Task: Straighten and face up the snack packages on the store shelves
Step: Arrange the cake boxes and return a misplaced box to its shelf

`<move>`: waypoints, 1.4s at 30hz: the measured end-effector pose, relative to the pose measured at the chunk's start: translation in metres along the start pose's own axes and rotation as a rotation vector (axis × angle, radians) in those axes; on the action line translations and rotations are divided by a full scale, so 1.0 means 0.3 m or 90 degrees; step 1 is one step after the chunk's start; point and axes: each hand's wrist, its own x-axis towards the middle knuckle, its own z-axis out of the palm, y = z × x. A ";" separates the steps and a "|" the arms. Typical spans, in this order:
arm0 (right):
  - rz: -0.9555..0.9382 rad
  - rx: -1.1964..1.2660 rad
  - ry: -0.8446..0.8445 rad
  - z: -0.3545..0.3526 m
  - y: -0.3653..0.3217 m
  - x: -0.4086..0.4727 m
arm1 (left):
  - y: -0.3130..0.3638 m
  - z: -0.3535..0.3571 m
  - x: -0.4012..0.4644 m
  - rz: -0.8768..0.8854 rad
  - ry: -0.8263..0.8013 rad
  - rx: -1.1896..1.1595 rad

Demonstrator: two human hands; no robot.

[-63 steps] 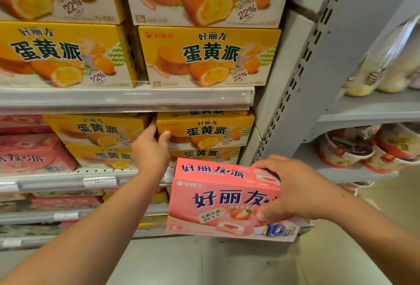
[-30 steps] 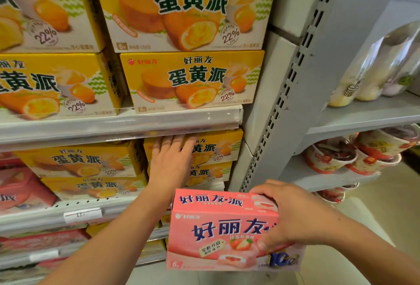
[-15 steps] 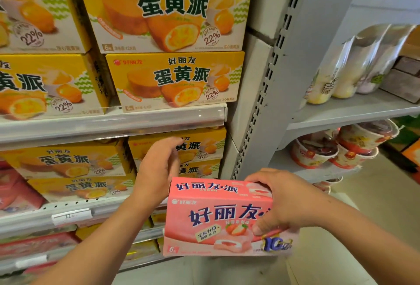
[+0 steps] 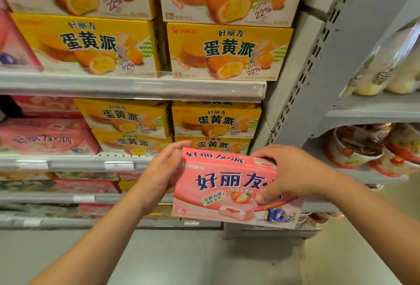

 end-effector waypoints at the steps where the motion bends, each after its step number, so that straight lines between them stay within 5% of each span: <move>1: -0.010 0.003 -0.011 0.007 -0.035 0.013 | 0.001 -0.041 -0.031 0.003 0.017 -0.018; 5: -0.050 -0.011 -0.030 0.048 -0.221 0.066 | 0.014 -0.217 -0.182 0.091 -0.039 0.010; 13: -0.182 -0.076 0.059 0.268 -0.749 0.117 | -0.006 -0.697 -0.532 0.192 0.166 -0.072; 22: -0.131 0.371 0.146 0.592 -1.094 0.130 | 0.046 -1.218 -0.828 0.202 0.277 -0.135; 33: -0.067 0.489 0.284 0.653 -1.223 0.416 | 0.170 -1.418 -0.481 0.158 0.283 -0.122; 42: -0.017 0.511 0.327 0.636 -1.236 0.662 | 0.221 -1.509 -0.159 0.232 0.278 0.177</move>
